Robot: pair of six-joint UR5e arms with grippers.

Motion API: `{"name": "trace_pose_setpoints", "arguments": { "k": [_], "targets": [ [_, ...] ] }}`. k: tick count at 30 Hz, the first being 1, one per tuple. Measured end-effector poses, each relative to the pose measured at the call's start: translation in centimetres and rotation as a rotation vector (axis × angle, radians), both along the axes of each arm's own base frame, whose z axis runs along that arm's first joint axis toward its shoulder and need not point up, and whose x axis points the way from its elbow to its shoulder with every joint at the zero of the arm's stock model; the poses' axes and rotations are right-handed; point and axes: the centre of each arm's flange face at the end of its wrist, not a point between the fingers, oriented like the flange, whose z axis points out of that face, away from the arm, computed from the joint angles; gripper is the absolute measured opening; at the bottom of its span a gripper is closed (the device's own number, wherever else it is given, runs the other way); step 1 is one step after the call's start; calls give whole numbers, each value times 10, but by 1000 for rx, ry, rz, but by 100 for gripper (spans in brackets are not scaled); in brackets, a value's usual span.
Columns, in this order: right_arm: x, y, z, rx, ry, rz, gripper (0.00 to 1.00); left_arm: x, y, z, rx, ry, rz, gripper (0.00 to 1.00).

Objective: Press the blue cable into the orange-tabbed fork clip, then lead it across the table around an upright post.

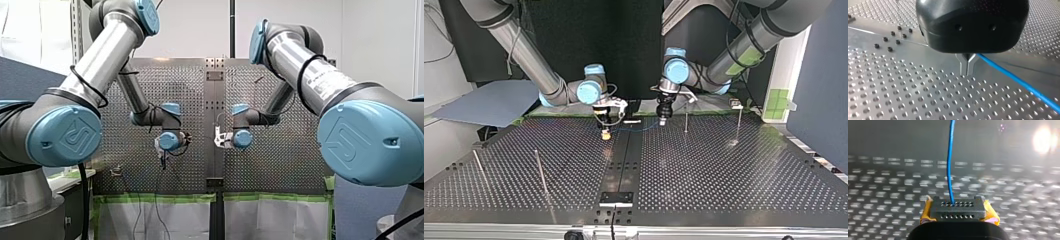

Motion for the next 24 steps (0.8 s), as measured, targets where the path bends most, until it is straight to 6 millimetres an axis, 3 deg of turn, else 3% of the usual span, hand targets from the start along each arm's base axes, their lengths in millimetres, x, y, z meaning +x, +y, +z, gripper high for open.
{"name": "trace_pose_setpoints", "arguments": {
  "k": [5,13,24],
  "targets": [
    [0,0,37,-28,-20,-1,0,0,-7,17,-13,-18,-9,0],
    [1,3,73,-53,-37,0,0,-1,-14,46,-42,-50,-20,0],
    [2,9,120,-100,-66,4,0,-2,-16,71,-59,-73,-25,0]
  ]
}}
